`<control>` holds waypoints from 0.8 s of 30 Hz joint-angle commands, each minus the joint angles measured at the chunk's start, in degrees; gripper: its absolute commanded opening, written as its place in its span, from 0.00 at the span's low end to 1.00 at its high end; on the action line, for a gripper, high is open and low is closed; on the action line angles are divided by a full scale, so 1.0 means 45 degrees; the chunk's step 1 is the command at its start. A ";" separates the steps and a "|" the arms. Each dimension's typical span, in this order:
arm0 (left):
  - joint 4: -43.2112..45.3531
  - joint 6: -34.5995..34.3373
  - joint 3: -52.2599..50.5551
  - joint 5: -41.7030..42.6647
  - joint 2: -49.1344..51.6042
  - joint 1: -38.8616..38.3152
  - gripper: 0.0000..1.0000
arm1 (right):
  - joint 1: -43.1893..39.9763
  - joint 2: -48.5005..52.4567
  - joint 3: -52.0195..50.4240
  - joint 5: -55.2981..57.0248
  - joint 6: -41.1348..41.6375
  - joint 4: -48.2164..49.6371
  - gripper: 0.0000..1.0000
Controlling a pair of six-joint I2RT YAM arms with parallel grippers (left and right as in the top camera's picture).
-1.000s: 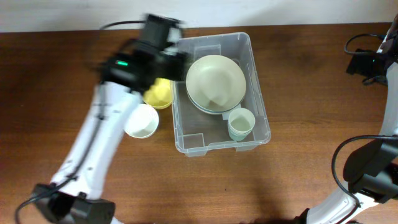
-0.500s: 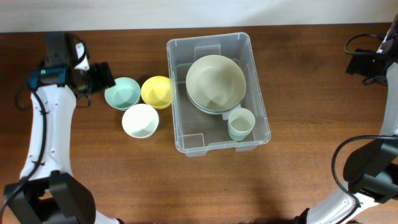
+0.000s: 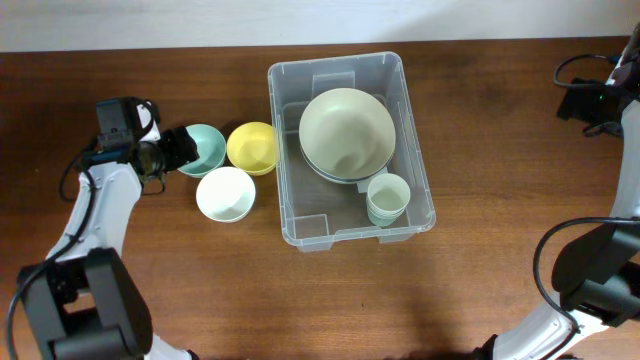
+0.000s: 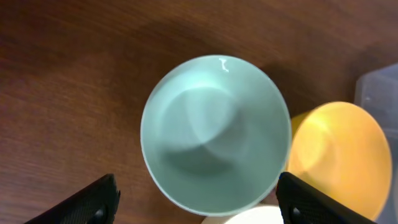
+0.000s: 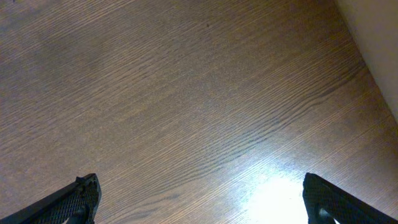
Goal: Pack container
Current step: 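Lower the left gripper onto the teal bowl rim and grasp it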
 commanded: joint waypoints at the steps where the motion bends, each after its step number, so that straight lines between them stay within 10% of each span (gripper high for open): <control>1: 0.0194 -0.0461 -0.0058 0.0087 0.0996 0.0024 0.82 | -0.0044 0.0049 0.0063 0.0160 0.0102 -0.0005 0.99; 8: 0.0651 -0.0461 -0.0053 0.0024 0.2336 0.0029 0.80 | -0.0044 0.0049 0.0063 0.0160 0.0102 -0.0005 0.99; 15: 0.0787 -0.0457 0.0019 -0.0204 0.2346 0.0136 0.18 | -0.0044 0.0049 0.0063 0.0160 0.0102 -0.0005 0.99; 24: -0.0500 -0.0447 0.0923 -0.0209 0.2322 0.1355 0.01 | -0.0044 0.0049 0.0063 0.0165 0.0102 -0.0005 0.99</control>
